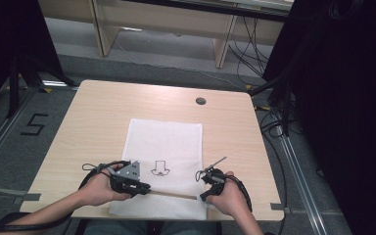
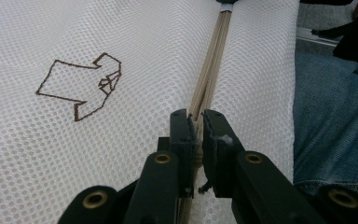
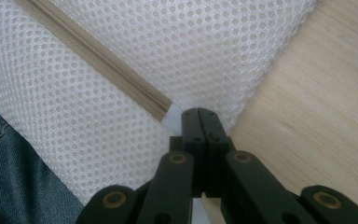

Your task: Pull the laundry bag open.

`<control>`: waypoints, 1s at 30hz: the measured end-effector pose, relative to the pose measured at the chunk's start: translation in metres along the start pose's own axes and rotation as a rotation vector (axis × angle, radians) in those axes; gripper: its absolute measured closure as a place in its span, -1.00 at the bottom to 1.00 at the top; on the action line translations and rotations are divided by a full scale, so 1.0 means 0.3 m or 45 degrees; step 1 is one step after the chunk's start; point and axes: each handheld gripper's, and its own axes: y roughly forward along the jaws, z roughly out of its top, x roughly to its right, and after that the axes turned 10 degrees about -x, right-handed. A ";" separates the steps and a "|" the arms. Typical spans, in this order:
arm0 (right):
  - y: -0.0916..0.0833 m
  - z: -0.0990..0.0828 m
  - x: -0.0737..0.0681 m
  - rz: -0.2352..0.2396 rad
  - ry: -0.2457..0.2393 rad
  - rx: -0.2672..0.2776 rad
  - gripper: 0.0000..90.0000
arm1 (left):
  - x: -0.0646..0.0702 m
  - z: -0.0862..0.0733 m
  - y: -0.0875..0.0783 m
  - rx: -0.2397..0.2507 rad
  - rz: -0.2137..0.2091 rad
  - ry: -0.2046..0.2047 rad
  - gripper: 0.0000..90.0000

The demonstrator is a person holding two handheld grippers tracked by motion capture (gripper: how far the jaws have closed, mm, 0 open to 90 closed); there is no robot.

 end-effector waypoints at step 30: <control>-0.003 0.002 -0.005 -0.009 0.006 -0.020 1.00 | -0.004 -0.010 0.003 0.009 -0.005 -0.016 0.83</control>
